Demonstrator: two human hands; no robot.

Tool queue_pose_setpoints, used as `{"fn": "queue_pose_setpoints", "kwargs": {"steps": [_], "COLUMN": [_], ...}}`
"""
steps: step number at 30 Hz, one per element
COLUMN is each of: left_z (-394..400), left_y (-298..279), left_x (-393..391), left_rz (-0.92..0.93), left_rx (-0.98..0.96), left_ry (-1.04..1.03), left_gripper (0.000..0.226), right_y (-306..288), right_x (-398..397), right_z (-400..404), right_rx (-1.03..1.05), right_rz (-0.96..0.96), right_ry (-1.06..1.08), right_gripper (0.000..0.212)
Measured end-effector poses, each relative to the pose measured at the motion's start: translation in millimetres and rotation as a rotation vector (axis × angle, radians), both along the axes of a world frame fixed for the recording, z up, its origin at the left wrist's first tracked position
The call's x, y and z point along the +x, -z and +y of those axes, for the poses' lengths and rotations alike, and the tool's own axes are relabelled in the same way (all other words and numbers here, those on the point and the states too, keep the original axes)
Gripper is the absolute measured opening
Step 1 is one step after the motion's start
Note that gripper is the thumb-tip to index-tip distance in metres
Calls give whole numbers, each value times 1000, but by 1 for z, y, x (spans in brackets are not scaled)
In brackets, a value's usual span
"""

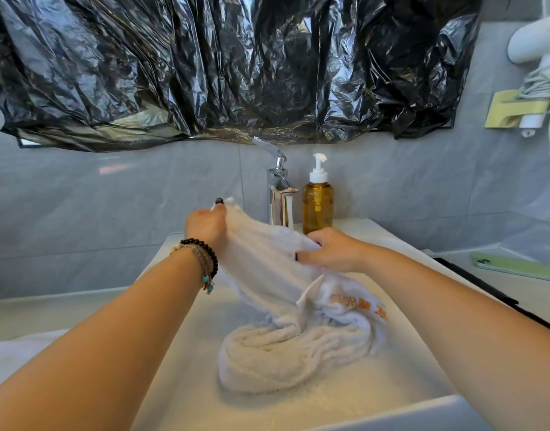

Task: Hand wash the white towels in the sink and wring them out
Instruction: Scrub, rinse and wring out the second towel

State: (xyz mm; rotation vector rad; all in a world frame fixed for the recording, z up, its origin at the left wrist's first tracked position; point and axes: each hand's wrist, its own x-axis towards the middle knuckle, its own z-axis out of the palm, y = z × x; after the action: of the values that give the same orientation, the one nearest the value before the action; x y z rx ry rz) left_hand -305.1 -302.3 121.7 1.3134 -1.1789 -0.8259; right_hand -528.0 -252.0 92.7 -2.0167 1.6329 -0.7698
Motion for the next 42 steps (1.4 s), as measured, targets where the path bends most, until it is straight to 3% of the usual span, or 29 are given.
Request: {"fn": "queue_pose_setpoints", "kwargs": {"steps": [3,5,7,10,12,14,17,20,22,24,27,29,31,34,36,40,42], "left_z": [4,11,23,41,56,64,65,67,69,66,65,69,76,82,87,83,78], "left_y": [-4,-5,-3,7,20,34,42,44,39,27,5,0,5,18,18,-10,-34], "left_x": [2,4,6,3,-7,-15,-17,-16,-13,-2,14,18,21,24,23,17,16], "left_rz": [24,-110,-449,-1059,-1364,-1511,-1420,-1396,-1391,-1300,-1150,-1244,-1339,-1328,-1260,-1025,-939], "left_rx": [-27,-76,-32,259,396,354,304,165,-77,-268,-271,-214,-132,-24,-14,-136,-162], "left_ry": [98,234,430,727,869,894,873,832,637,390,281,359,484,579,539,393,335], "left_gripper": [31,42,54,84,101,100,85,49,40,45,57,59,58,52,47,41,31], "right_y": [-3,-3,-4,-2,6,19,17,5,-1,-15,-40,-38,-28,-19,-20,-53,-87], "right_x": [-11,-19,-27,-29,-19,-8,-1,9,12,7,-7,-10,-6,-5,-7,-11,-9], "right_z": [1,8,20,46,66,77,77,78,78,79,79,78,80,84,86,80,80], "right_rx": [-64,-35,2,90,206,300,251,-23,-280,-407,-333,-196,4,162,111,-171,-316], "right_rz": [135,239,340,415,453,506,473,685,892,995,1022,961,767,571,536,549,511], "right_ry": [39,64,78,-16,-83,-109,-77,-62,-42,18,36,-43,-107,-99,-59,48,109], "right_gripper": [41,49,50,40,67,90,65,50,53,67,85,80,56,47,48,15,11]}}
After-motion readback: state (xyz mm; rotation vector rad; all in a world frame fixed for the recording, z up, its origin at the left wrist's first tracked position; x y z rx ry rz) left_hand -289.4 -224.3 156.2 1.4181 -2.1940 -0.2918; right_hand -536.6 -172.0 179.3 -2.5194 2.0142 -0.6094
